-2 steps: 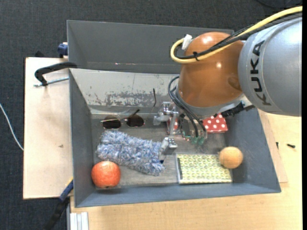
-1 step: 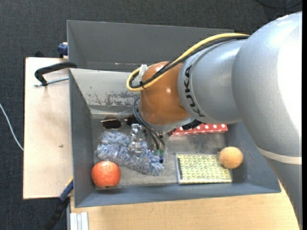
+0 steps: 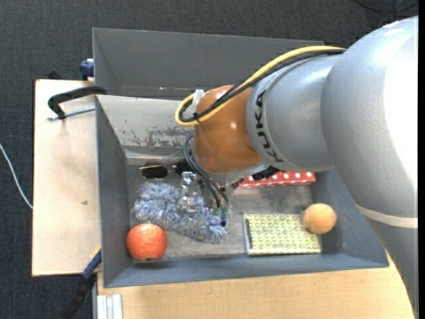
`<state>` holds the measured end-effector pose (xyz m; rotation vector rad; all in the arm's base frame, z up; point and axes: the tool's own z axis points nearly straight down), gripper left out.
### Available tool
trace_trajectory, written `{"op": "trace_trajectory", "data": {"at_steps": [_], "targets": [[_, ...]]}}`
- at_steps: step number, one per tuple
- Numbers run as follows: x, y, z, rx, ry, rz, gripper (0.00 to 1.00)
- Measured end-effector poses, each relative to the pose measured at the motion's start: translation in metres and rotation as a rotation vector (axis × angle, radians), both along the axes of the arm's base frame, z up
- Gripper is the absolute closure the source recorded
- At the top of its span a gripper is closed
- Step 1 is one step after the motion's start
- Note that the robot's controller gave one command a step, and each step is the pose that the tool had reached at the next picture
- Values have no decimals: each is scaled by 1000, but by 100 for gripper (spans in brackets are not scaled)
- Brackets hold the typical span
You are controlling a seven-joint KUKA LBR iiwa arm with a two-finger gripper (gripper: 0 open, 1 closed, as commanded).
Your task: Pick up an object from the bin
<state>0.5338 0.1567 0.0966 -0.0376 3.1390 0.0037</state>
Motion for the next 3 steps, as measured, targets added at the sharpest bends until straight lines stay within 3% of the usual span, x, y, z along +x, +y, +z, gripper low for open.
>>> {"op": "trace_trajectory", "data": {"at_steps": [1, 2, 3], "targets": [[-10, 0, 45, -2, 6, 23, 100], [-1, -9, 148, 0, -2, 15, 100], [-1, -9, 148, 0, -2, 15, 100]]}}
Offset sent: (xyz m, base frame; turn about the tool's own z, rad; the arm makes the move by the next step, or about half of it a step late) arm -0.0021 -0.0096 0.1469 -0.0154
